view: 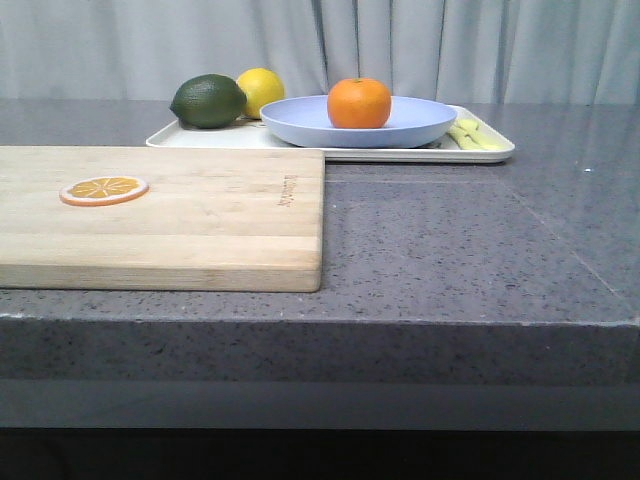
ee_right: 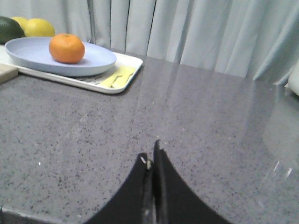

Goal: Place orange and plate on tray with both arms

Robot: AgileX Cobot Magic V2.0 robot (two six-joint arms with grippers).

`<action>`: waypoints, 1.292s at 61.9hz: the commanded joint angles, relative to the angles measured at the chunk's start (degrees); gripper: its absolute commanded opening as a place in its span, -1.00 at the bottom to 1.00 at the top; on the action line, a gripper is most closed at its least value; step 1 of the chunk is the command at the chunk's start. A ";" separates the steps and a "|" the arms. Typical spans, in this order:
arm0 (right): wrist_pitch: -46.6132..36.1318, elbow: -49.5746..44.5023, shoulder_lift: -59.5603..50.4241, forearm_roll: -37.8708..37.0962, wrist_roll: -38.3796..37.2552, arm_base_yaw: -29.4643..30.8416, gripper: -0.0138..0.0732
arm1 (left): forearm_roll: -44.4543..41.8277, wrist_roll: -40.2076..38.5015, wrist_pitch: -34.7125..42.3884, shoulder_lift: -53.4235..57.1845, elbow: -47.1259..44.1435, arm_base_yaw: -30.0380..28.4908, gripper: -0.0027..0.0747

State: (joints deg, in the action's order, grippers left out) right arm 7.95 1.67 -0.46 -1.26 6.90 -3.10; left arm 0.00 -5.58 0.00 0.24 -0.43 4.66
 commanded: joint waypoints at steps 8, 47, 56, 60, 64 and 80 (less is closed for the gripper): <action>-9.30 -1.85 -1.22 -0.87 0.45 0.08 -0.84 | 0.00 -0.53 4.01 1.16 -1.57 0.43 -0.98; -11.80 -1.85 -1.22 -1.22 -8.38 0.08 -0.84 | 0.00 -0.53 4.01 1.06 -1.57 0.43 -0.98; -11.75 -1.85 -1.22 -1.21 -10.91 0.08 -0.84 | 0.00 -0.53 4.01 1.06 -1.57 0.43 -0.98; -11.75 -1.85 -1.22 -1.21 -12.21 0.08 -0.84 | 0.00 -0.53 4.01 1.06 -1.57 0.43 -0.98; -11.75 -1.85 -1.22 -1.21 -12.60 0.13 -0.84 | 0.00 -0.53 4.01 1.06 -1.57 0.43 -0.98; -11.75 -1.85 -1.22 -1.21 -12.60 2.47 -0.84 | 0.00 -0.53 4.01 1.06 -1.57 0.43 -0.98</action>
